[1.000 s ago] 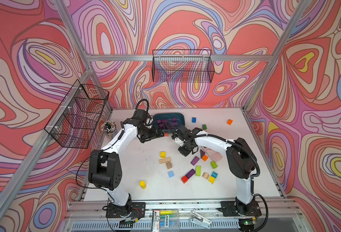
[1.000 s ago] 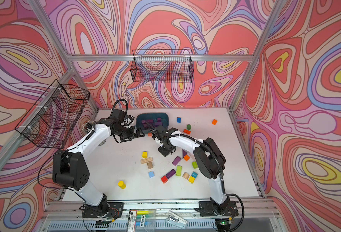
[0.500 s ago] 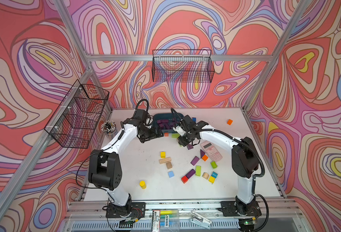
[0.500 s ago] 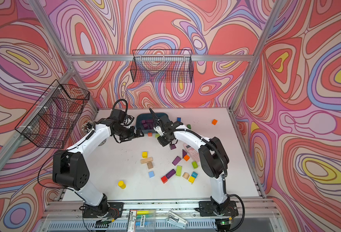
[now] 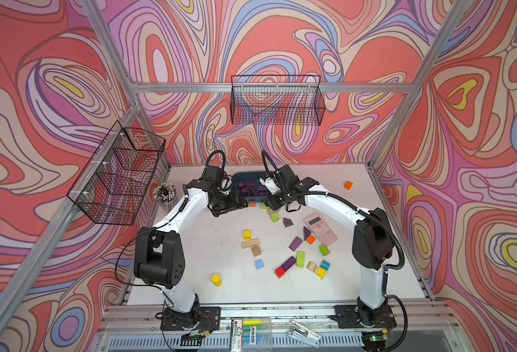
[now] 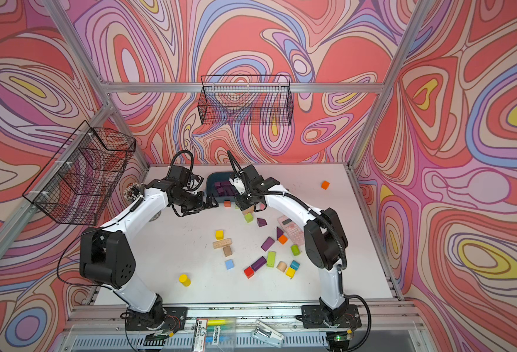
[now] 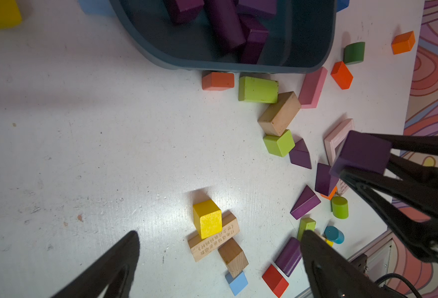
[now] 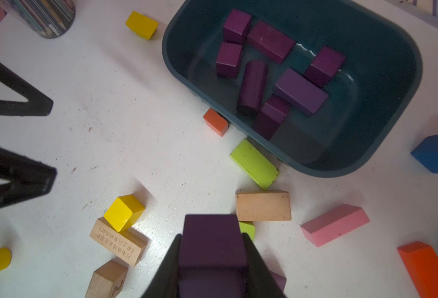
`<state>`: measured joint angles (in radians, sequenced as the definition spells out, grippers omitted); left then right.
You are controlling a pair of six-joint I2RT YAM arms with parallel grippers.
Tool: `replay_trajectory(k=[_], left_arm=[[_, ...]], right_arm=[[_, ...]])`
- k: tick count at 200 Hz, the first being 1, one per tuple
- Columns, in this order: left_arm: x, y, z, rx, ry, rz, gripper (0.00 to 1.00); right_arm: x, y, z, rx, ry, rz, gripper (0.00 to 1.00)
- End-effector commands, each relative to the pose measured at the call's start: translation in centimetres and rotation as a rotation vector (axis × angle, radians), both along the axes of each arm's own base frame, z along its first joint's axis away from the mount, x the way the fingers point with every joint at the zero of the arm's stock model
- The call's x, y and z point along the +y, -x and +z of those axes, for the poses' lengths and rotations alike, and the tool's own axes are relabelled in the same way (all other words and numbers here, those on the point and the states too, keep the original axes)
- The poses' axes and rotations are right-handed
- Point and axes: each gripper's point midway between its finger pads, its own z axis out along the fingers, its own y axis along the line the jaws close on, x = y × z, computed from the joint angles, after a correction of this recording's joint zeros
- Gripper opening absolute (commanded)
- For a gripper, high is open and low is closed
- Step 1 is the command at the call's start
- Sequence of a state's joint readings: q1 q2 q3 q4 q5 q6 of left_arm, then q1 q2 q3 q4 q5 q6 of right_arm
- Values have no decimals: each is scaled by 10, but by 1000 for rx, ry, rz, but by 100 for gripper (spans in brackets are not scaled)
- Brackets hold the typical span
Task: Pick purple bricks into the storage bin
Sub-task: Place the building block in the storage box.
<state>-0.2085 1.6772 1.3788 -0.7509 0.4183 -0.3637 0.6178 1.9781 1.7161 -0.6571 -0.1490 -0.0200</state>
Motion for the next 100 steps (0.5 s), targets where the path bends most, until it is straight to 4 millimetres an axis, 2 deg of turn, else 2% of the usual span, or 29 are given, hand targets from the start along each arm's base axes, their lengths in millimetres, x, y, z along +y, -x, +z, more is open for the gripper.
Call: replay_trajectory(k=[1,100], left_arm=[[3,0,8,-24,0,9,100],[3,-1,9,-26,3,12,100]], right_arm=[[5,-21,18,-74,-42,-54,25],[6,-66,38,-208,-131,-258,25]])
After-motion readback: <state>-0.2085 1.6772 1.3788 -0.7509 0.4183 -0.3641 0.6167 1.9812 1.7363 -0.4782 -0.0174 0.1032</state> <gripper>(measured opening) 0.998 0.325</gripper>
